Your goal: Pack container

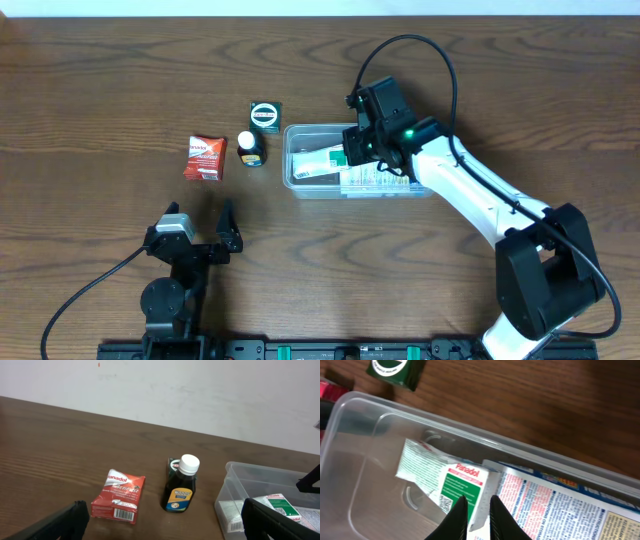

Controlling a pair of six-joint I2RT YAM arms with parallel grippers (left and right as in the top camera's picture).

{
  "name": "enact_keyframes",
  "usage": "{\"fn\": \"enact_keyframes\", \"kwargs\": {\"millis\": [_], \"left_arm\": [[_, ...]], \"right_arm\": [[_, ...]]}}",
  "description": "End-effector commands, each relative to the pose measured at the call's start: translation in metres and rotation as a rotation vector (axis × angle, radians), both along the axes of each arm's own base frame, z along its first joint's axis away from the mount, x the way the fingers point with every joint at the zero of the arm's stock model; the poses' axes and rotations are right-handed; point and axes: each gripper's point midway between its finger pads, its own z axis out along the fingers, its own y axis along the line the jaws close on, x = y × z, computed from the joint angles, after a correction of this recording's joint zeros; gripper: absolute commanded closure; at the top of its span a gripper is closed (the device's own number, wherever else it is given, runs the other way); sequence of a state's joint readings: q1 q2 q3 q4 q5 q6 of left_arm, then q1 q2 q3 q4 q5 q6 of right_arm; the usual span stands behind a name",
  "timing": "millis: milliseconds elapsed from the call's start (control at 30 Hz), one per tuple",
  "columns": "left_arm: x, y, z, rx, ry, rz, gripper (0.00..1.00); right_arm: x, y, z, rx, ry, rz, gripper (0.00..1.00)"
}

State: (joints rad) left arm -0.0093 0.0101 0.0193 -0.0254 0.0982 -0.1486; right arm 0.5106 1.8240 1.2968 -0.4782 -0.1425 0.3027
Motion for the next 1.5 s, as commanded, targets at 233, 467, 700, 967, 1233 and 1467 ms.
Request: {"fn": "enact_keyframes", "kwargs": {"millis": [233,467,700,967,1233,1467], "left_arm": [[-0.001,-0.002,-0.015,0.015,0.044,-0.016,0.02],[-0.001,-0.002,-0.015,0.015,0.044,-0.016,0.02],[-0.001,-0.002,-0.015,0.015,0.044,-0.016,0.02],[-0.001,-0.002,-0.015,0.015,0.044,-0.016,0.02],[-0.001,-0.002,-0.015,0.015,0.044,-0.016,0.02],[-0.001,-0.002,-0.015,0.015,0.044,-0.016,0.02]], "right_arm": [[-0.004,0.025,0.015,0.018,-0.06,0.076,0.8],[-0.006,0.001,-0.014,-0.028,0.05,-0.009,0.59],[-0.003,-0.004,-0.017,0.027,0.094,-0.01,0.59],[-0.009,0.009,-0.038,0.092,0.183,-0.003,0.6],[-0.01,0.01,-0.048,0.115,0.228,-0.03,0.63],[-0.013,0.014,-0.061,0.139,0.283,-0.069,0.64]]}}
